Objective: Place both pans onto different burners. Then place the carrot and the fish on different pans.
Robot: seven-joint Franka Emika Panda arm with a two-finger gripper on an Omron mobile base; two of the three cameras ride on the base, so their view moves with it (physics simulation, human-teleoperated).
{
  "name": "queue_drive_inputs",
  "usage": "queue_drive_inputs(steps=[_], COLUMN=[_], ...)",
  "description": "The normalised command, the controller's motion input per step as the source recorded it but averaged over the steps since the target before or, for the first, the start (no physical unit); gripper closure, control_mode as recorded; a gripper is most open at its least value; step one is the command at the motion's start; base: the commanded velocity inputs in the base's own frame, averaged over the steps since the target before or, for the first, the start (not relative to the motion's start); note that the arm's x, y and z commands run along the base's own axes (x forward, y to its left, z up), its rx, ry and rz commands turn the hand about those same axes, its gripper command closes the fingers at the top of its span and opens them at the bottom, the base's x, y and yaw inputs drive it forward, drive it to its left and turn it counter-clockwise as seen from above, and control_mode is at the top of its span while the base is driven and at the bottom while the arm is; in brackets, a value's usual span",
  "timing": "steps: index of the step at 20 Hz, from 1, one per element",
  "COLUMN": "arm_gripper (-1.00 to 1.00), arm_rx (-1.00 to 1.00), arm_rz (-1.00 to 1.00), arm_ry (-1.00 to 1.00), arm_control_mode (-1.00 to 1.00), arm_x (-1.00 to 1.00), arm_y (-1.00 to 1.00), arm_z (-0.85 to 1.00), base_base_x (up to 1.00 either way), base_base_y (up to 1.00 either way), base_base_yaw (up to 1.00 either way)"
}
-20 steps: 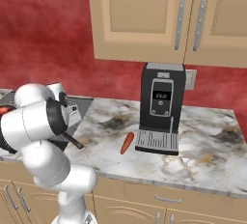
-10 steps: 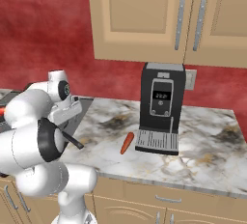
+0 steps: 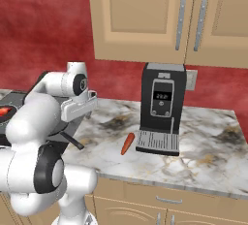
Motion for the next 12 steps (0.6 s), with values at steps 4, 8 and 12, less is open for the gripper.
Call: queue_drive_inputs(steps=[4, 8, 12], arm_gripper=[-1.0, -1.0, -1.0], arm_rx=[0.1, 0.01, -0.01], arm_rz=[-0.14, -0.06, -0.12], arm_ry=[0.07, -0.08, -0.18], arm_control_mode=[-1.0, -1.0, -1.0], arm_x=[0.0, -0.09, -0.45], arm_y=[-0.59, -0.12, -0.3], arm_z=[-0.04, -0.09, -0.16], base_base_x=[0.0, 0.0, 0.0], base_base_y=[0.0, 0.0, 0.0], base_base_yaw=[0.0, 0.0, 0.0])
